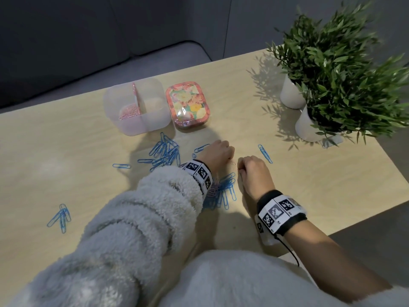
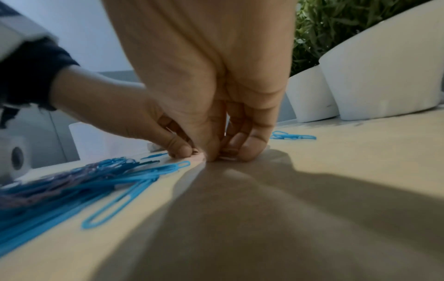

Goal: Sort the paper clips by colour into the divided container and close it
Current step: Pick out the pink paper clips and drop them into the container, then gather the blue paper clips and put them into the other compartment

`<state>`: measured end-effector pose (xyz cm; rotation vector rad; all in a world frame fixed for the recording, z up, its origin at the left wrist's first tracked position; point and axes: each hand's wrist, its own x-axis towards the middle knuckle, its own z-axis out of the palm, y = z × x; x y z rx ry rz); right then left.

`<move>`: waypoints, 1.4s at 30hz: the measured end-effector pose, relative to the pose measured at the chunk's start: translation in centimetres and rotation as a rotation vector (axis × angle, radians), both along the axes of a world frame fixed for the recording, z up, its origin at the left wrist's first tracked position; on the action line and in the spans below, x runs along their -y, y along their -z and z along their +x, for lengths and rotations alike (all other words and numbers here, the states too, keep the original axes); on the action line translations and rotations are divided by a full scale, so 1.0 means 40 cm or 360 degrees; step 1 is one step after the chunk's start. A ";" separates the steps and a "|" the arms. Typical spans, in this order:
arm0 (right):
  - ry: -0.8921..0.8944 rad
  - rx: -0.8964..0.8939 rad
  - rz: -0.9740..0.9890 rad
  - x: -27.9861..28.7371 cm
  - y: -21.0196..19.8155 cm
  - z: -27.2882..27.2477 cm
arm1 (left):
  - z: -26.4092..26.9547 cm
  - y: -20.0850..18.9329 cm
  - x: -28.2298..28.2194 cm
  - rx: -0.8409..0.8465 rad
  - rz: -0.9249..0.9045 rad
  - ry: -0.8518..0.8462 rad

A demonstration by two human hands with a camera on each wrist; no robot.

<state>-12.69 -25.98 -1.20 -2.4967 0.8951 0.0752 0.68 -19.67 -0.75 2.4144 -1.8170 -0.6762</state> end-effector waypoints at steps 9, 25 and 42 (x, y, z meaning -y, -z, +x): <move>0.0294 0.0241 0.0197 0.098 0.030 -0.041 | -0.020 -0.020 -0.023 0.0371 0.0095 0.0151; 0.0562 0.0072 0.0409 0.092 0.005 0.033 | 0.006 -0.016 -0.067 -0.0119 -0.0354 -0.0346; -0.0068 0.0143 0.0776 0.088 -0.132 0.287 | 0.422 -0.175 -0.294 0.0198 -0.0687 -0.1542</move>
